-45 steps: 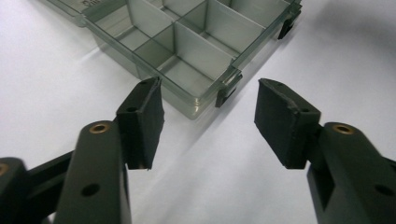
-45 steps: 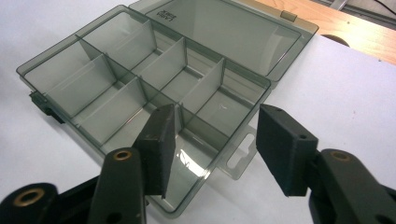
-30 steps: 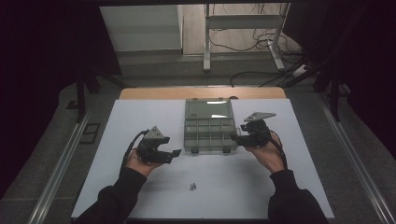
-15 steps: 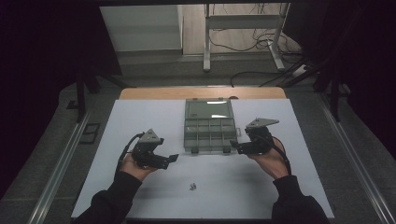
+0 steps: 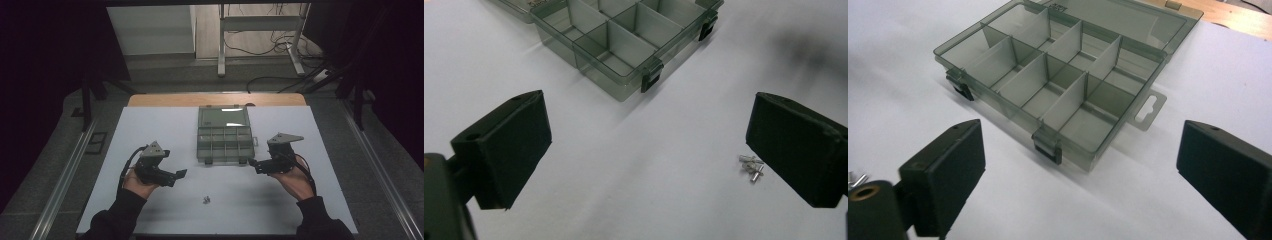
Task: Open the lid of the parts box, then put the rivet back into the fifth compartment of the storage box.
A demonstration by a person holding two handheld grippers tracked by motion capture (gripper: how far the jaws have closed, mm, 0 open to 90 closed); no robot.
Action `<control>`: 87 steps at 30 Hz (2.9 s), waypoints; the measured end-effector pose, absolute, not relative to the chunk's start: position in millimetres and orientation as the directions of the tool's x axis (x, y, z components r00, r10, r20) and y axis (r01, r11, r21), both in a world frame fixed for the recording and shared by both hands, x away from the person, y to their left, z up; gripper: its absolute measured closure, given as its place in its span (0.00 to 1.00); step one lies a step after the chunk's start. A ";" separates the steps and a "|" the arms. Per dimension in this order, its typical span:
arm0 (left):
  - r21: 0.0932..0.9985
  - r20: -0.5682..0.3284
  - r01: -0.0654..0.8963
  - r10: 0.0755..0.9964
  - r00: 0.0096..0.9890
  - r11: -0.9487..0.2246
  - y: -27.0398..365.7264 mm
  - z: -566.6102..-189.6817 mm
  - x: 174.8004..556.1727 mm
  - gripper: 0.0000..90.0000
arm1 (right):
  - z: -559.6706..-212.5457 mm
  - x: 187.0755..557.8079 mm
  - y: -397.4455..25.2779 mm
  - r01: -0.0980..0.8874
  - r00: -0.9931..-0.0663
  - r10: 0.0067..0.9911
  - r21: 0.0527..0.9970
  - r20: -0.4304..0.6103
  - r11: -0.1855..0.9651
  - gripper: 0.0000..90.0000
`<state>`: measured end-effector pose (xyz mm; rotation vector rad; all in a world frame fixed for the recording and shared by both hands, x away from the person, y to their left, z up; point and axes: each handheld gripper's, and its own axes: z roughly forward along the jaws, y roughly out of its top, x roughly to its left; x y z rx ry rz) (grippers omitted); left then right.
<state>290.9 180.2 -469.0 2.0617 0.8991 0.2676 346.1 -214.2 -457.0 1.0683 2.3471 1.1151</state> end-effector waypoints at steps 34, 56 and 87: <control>0.800 -0.065 0.479 0.741 0.668 -0.361 211.0 -469.1 246.3 0.00 | -460.4 294.5 -251.9 0.502 -0.641 0.767 0.774 0.034 0.386 0.00; 0.790 -0.049 0.513 0.799 0.600 -0.337 236.1 -475.3 218.2 0.00 | -471.0 265.1 -274.9 0.546 -0.598 0.800 0.750 0.038 0.372 0.00; 0.768 -0.096 0.547 0.785 0.613 -0.333 242.8 -482.6 211.4 0.01 | -480.7 258.4 -290.6 0.584 -0.577 0.814 0.730 0.065 0.356 0.00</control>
